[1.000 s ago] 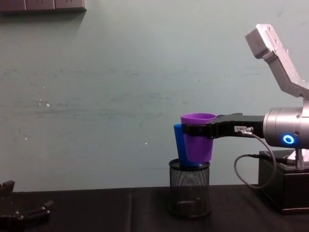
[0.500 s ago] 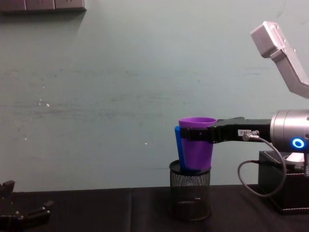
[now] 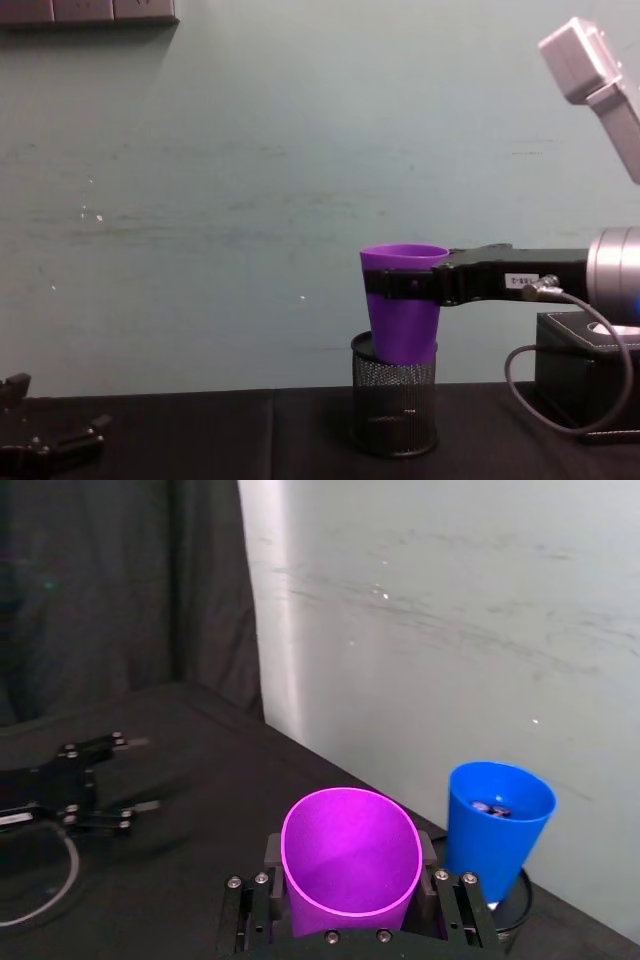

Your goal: Pick up one cup with a gripper and tap it against the other cup.

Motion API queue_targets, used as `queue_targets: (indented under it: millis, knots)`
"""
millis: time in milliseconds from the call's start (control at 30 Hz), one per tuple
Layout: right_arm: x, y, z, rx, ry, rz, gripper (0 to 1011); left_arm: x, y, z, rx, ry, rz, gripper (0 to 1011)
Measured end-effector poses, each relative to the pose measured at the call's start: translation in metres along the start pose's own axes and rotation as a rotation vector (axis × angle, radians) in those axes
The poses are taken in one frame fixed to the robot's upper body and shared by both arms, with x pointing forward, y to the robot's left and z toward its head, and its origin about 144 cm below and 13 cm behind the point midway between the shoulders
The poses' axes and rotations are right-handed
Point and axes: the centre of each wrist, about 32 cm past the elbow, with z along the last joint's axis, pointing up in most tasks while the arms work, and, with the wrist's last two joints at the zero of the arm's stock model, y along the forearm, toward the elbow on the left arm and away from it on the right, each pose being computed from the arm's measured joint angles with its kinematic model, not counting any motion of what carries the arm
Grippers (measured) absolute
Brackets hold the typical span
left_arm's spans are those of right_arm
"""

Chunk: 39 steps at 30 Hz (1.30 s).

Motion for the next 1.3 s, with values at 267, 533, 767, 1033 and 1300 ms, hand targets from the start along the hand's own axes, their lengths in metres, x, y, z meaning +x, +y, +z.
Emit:
queue_targets:
  millis: [267, 533, 767, 1033, 1300]
  knots:
    - [-0.019, -0.021, 0.002, 0.008, -0.002, 0.021, 732, 0.000, 0.000, 0.000, 0.000, 0.000, 0.000, 1000]
    - [-0.038, -0.035, 0.001, 0.004, -0.012, 0.039, 732, 0.000, 0.000, 0.000, 0.000, 0.000, 0.000, 1000]
    - [-0.047, -0.041, -0.004, -0.007, -0.011, 0.041, 732, 0.000, 0.000, 0.000, 0.000, 0.000, 0.000, 1000]
    - [-0.051, -0.044, -0.009, -0.015, -0.016, 0.036, 732, 0.000, 0.000, 0.000, 0.000, 0.000, 0.000, 1000]
    - [-0.052, -0.044, -0.010, -0.019, -0.041, 0.032, 732, 0.000, 0.000, 0.000, 0.000, 0.000, 0.000, 1000]
